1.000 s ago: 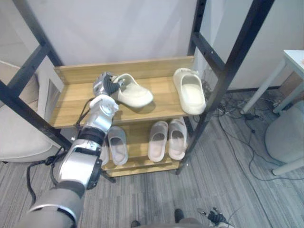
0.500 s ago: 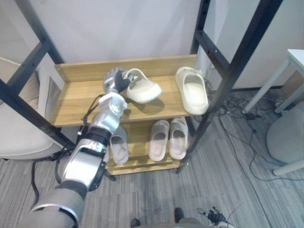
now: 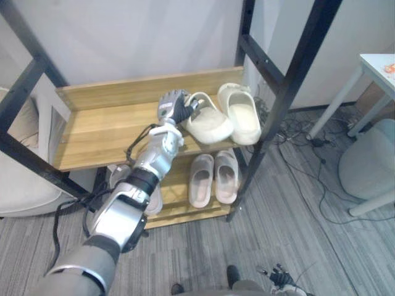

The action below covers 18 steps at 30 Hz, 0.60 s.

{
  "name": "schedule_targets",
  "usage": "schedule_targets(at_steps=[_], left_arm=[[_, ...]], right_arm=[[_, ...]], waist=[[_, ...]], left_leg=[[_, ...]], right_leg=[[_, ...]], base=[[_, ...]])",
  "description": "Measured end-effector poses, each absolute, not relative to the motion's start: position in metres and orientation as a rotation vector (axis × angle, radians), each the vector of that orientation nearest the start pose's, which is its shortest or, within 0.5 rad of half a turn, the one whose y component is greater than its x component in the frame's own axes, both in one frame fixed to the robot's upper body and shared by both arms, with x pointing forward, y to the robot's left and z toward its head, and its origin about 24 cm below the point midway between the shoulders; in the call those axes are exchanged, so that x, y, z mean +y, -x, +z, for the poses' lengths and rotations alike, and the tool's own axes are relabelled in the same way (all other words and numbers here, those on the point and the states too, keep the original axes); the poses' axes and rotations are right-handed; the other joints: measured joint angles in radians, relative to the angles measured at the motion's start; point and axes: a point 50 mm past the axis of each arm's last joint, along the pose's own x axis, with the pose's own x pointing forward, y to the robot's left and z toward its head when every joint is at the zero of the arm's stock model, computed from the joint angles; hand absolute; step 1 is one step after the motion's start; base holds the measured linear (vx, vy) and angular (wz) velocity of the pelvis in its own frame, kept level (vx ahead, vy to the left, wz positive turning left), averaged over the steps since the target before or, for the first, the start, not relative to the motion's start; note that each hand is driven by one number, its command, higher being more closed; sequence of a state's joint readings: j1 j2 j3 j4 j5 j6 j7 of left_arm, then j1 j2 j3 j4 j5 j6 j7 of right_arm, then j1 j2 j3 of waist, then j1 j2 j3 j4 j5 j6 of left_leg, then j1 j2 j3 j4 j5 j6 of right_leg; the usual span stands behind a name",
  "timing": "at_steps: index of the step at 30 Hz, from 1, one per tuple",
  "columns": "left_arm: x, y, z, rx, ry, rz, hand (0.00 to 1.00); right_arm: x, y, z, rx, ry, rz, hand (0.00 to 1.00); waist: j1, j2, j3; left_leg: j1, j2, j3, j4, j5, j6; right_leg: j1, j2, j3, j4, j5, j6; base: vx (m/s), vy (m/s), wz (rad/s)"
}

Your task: Organize the slippers on the shoe rack

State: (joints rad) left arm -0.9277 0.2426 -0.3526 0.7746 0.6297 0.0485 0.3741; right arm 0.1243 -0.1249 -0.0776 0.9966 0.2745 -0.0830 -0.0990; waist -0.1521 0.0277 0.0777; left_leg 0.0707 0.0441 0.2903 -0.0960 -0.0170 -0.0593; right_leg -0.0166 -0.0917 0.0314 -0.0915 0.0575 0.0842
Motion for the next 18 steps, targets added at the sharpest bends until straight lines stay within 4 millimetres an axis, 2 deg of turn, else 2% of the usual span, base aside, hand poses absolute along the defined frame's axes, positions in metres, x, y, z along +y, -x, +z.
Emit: schedule_targets(at_steps=[5,13,14,18], left_arm=[[0.118,-0.401,0.168,-0.375,-1.119,0.156,1.0],[0.114,-0.405,0.185,-0.408,-1.122,0.175,1.0],[0.114,-0.405,0.187,-0.411,-1.122,0.177,0.0],[0.111,-0.407,0.201,-0.44,-1.115,0.213,0.0]], right_arm=[[-0.22,-0.09,-0.154,1.004,-0.136,-0.442,0.0],[-0.222,-0.089,-0.154,0.994,-0.153,-0.469,0.0],[-0.221,-0.089,-0.154,0.992,-0.158,-0.471,0.0],[-0.218,-0.093,-0.151,0.964,-0.171,-0.474,0.0]], waist=[[-0.002,0.008,0.001],[-0.004,0.014,0.001],[-0.004,0.014,0.001],[0.006,0.015,-0.002]], left_leg=[[-0.006,-0.001,0.026,-0.005,0.0,0.0],[-0.038,0.003,0.045,-0.005,-0.001,-0.002],[-0.038,0.004,0.053,-0.006,-0.002,-0.003],[-0.077,0.005,0.058,-0.005,-0.001,-0.001]], right_leg=[[-0.021,0.001,0.025,-0.003,0.005,0.001],[-0.054,0.008,0.04,0.003,0.01,0.0],[-0.057,0.009,0.044,0.003,0.01,0.0],[-0.102,0.005,0.062,0.003,0.02,0.003]], base=[[-0.04,-0.019,-0.16],[0.0,-0.036,-0.06],[0.02,-0.042,-0.12],[-0.03,-0.044,-0.08]])
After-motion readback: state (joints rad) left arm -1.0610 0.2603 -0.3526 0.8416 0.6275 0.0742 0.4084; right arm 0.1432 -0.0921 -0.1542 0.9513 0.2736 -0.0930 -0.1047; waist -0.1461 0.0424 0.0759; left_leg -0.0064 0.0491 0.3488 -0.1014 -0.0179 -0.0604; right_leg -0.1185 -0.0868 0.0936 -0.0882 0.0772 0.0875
